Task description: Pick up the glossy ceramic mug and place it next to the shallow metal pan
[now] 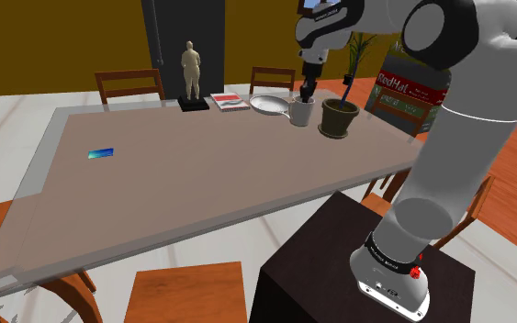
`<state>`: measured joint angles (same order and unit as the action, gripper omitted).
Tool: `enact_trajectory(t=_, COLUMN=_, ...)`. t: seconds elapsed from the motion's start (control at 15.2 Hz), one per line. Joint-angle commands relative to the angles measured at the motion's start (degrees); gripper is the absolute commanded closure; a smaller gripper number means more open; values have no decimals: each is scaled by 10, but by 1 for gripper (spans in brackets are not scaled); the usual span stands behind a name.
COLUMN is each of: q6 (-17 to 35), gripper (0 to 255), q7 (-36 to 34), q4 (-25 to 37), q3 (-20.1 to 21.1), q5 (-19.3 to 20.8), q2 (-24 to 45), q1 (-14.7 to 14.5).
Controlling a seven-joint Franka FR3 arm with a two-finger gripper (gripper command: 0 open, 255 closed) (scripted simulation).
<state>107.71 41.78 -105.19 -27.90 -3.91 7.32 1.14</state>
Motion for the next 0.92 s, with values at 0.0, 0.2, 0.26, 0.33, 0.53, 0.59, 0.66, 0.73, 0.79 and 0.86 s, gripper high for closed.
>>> enact_trajectory(t=0.0, q6=-5, gripper=255, q7=-6, q4=42, q3=7, q5=-20, q2=42, q1=-2)
enact_trajectory(t=0.2, q6=-23, gripper=255, q7=-12, q4=119, q3=18, q5=-47, q2=107, q1=1)
enact_trajectory(t=0.26, q6=-30, gripper=255, q7=-14, q4=148, q3=22, q5=-56, q2=129, q1=4)
enact_trajectory(t=0.33, q6=-39, gripper=255, q7=-17, q4=177, q3=26, q5=-64, q2=152, q1=7)
enact_trajectory(t=0.53, q6=-70, gripper=255, q7=-29, q4=279, q3=38, q5=-87, q2=225, q1=19)
enact_trajectory(t=0.59, q6=-83, gripper=255, q7=-34, q4=318, q3=43, q5=-94, q2=251, q1=24)
enact_trajectory(t=0.66, q6=-98, gripper=255, q7=-40, q4=361, q3=48, q5=-100, q2=279, q1=31)
enact_trajectory(t=0.73, q6=-115, gripper=255, q7=-46, q4=409, q3=53, q5=-107, q2=309, q1=38)
enact_trajectory(t=0.79, q6=-136, gripper=255, q7=-54, q4=464, q3=58, q5=-114, q2=343, q1=48)
enact_trajectory(t=0.86, q6=-161, gripper=255, q7=-63, q4=531, q3=64, q5=-120, q2=383, q1=60)
